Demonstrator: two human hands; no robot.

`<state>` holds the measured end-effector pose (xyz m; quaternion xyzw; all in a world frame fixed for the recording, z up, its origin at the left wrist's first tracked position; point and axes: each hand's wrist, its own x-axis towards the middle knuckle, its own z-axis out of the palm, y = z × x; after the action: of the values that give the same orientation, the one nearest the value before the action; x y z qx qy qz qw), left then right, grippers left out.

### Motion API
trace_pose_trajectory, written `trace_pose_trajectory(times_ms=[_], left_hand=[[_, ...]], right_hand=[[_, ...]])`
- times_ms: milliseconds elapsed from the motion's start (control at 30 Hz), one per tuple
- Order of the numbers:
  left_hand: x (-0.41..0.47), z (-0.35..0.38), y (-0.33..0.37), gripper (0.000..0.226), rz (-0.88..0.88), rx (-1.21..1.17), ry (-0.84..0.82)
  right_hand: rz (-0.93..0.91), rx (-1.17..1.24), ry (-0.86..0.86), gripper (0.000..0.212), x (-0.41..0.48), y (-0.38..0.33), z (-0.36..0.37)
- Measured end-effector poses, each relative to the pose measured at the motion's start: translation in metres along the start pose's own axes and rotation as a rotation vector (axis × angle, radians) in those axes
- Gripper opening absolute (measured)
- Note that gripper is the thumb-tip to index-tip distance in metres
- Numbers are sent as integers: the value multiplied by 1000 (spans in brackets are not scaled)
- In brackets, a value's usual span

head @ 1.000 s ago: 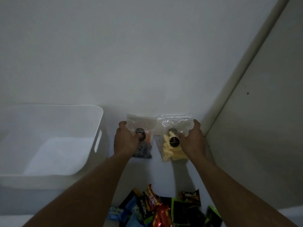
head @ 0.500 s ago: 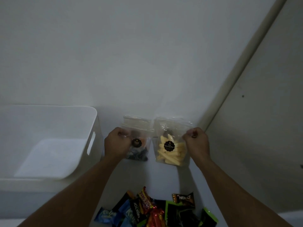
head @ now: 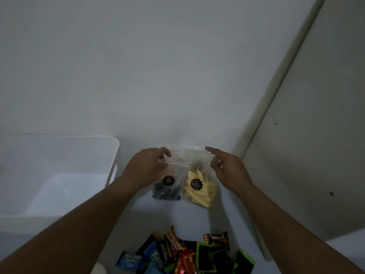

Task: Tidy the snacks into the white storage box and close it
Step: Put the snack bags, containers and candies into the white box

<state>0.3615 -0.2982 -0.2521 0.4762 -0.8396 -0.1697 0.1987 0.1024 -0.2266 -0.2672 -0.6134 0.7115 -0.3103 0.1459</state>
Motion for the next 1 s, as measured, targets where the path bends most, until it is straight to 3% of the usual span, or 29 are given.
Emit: trace_pose_trajectory(times_ms=[67,267,600,1000], left_hand=[[2,-4,3,30,50,68,-57],[-1,-40,21,29,20,-86,-41],[-16,-194,43,20,25,-192,42],[-64,-318,-40,16,-2,-123,36]], right_hand=[[-25,-31,-32,42,1,-6,-5],[-46,-134,-46,41,-2,-35,-30],[-174,-184,62,30,3,-160,-101],[-217,-141,88,43,4,-316,-71]])
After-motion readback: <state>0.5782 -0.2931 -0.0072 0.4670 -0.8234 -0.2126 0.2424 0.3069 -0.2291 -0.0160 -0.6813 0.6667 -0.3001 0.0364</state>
